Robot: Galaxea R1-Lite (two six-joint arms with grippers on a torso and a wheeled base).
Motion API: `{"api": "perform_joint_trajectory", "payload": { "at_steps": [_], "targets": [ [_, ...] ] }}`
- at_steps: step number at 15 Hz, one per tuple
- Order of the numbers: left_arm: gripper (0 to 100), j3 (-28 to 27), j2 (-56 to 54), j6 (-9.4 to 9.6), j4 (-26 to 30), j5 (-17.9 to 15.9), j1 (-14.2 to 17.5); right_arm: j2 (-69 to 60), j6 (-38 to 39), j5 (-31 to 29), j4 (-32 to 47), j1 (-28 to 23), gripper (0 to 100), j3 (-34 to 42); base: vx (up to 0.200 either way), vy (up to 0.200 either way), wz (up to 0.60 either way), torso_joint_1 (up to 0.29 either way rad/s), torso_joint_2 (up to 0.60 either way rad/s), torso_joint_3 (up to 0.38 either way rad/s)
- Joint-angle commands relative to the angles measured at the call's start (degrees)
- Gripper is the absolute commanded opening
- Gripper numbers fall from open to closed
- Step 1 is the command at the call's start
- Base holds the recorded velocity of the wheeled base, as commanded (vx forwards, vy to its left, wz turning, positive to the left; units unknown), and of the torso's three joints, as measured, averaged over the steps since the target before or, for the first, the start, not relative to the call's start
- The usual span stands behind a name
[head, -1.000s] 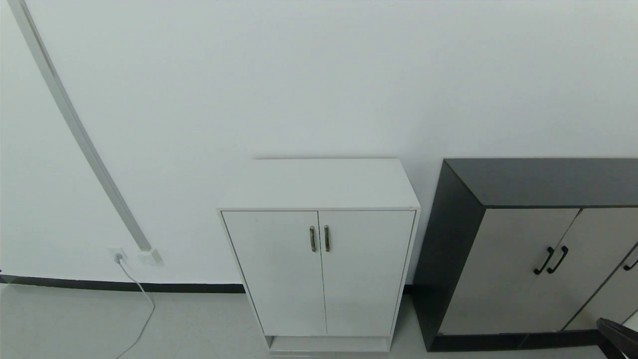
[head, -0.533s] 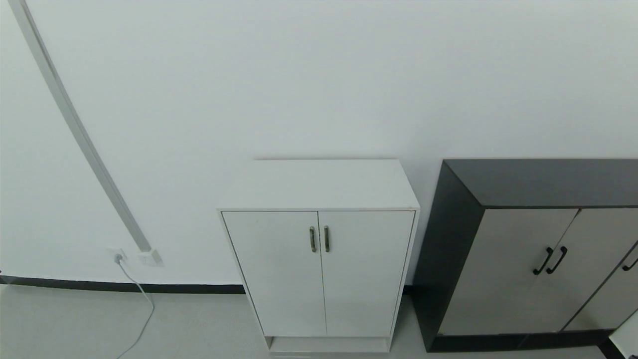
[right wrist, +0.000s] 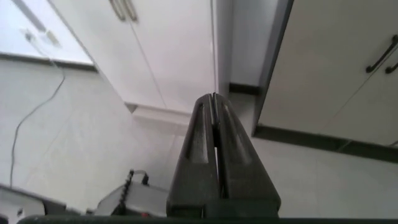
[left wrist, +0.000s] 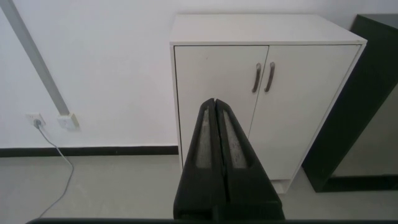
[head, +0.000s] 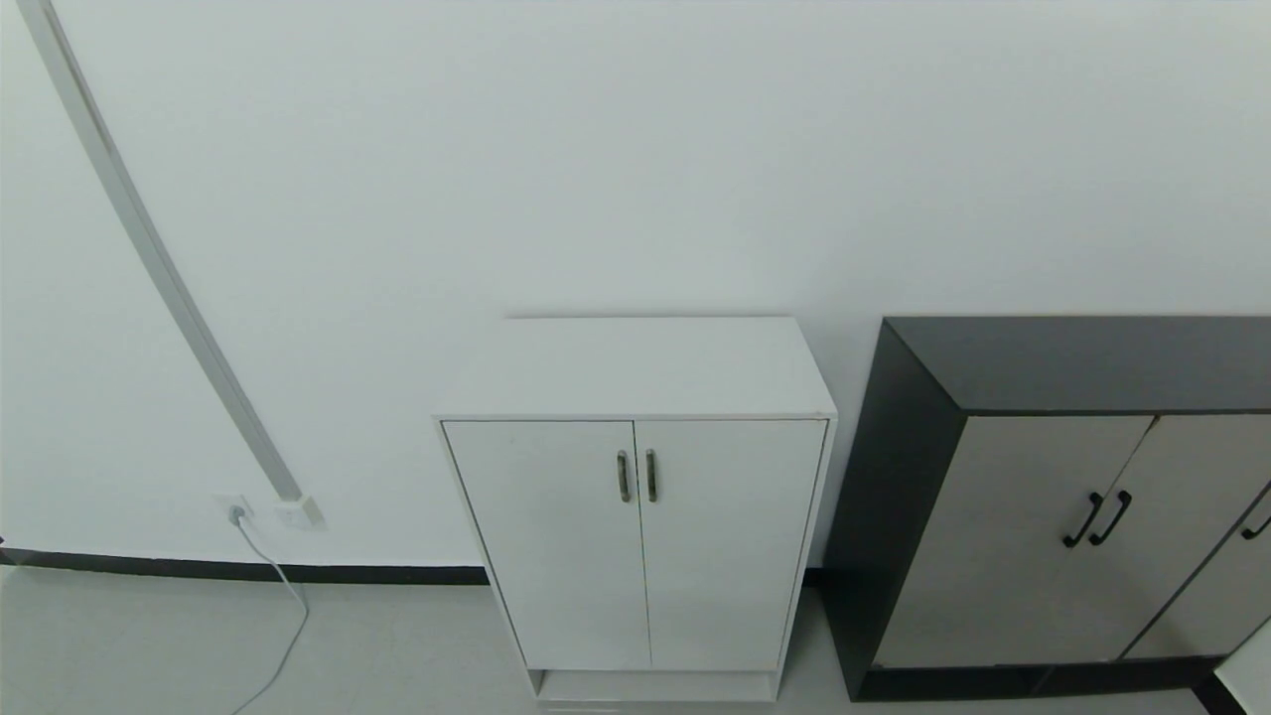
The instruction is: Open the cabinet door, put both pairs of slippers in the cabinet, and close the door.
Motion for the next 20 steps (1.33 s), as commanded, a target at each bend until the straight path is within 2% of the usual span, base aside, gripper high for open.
{"api": "perform_joint_trajectory", "payload": {
  "at_steps": [1,4,6,8,9,11,14,18,20],
  "targets": [
    [0,0.01,0.07,-0.10,-0.01,0.01,0.00,-1.99,-0.08,-0.99,0.29,0.13,0,0.00,0.000,0.000,0.00,0.000,0.00,0.000],
    [0,0.01,0.07,-0.10,-0.01,0.01,0.00,-2.43,-1.84,-6.35,0.64,0.04,0,-0.26,0.000,0.000,0.00,0.000,0.00,0.000],
    [0,0.01,0.07,-0.10,-0.01,0.01,0.00,-2.52,-5.00,-6.62,0.73,-0.05,0,-0.35,0.000,0.000,0.00,0.000,0.00,0.000],
    [0,0.01,0.07,-0.10,-0.01,0.01,0.00,-2.61,-10.36,-10.49,0.64,-3.57,0,-0.62,0.000,0.000,0.00,0.000,0.00,0.000],
    [0,0.01,0.07,-0.10,-0.01,0.01,0.00,-3.92,-10.98,-8.64,0.55,-3.74,0,-0.44,0.000,0.000,0.00,0.000,0.00,0.000],
    [0,0.01,0.07,-0.10,-0.01,0.01,0.00,-6.12,-7.28,0.15,1.87,-2.77,0,0.00,0.000,0.000,0.00,0.000,0.00,0.000],
    [0,0.01,0.07,-0.27,-0.01,0.01,0.00,-5.77,-3.33,-3.28,2.92,-2.86,0,-0.09,0.000,0.000,0.00,0.000,0.00,0.000],
    [0,0.01,0.07,-0.27,-0.01,0.01,0.00,-15.61,-3.42,-4.60,3.01,-11.30,0,0.00,0.000,0.000,0.00,0.000,0.00,0.000],
    [0,0.01,0.07,-0.27,-0.01,0.01,0.00,-20.71,-3.24,-4.60,3.01,-11.39,0,0.00,0.000,0.000,0.00,0.000,0.00,0.000]
  ]
}}
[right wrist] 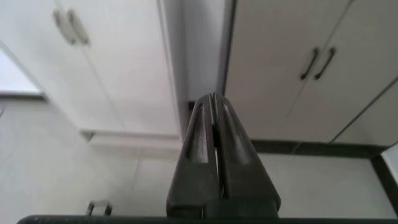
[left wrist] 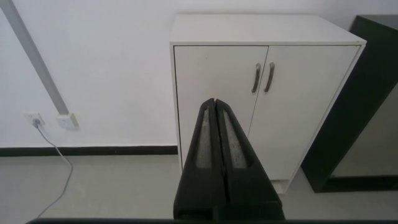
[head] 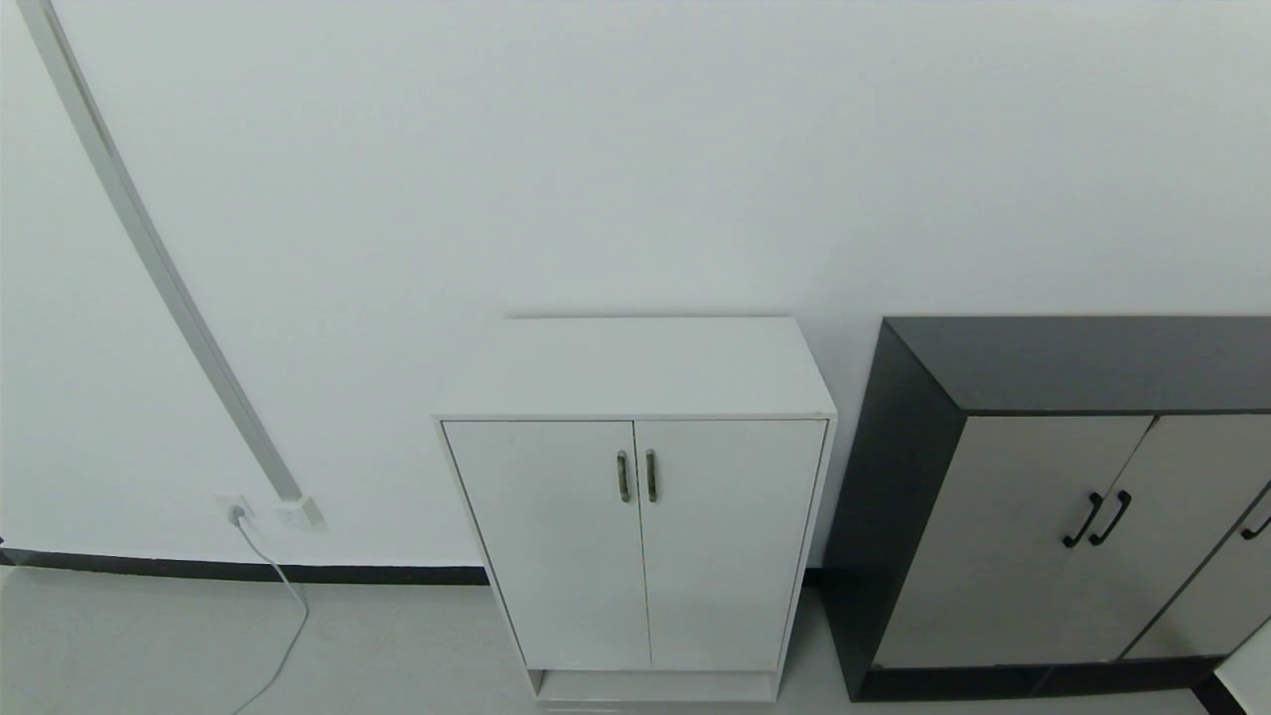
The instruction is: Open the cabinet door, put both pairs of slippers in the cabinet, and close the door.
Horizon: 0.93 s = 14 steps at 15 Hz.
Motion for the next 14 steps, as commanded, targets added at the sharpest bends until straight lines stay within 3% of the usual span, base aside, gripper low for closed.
{"api": "perform_joint_trajectory", "payload": {
  "at_steps": [1,14],
  "targets": [
    [0,0.01,0.07,-0.02,-0.01,0.01,0.00,-6.97,0.11,0.01,0.02,-1.21,0,0.02,0.000,0.000,0.00,0.000,0.00,0.000],
    [0,0.01,0.07,-0.02,-0.01,0.28,0.00,-7.94,1.96,0.36,-0.15,-1.47,0,0.02,0.000,0.000,0.00,0.000,0.00,0.000]
  ]
}}
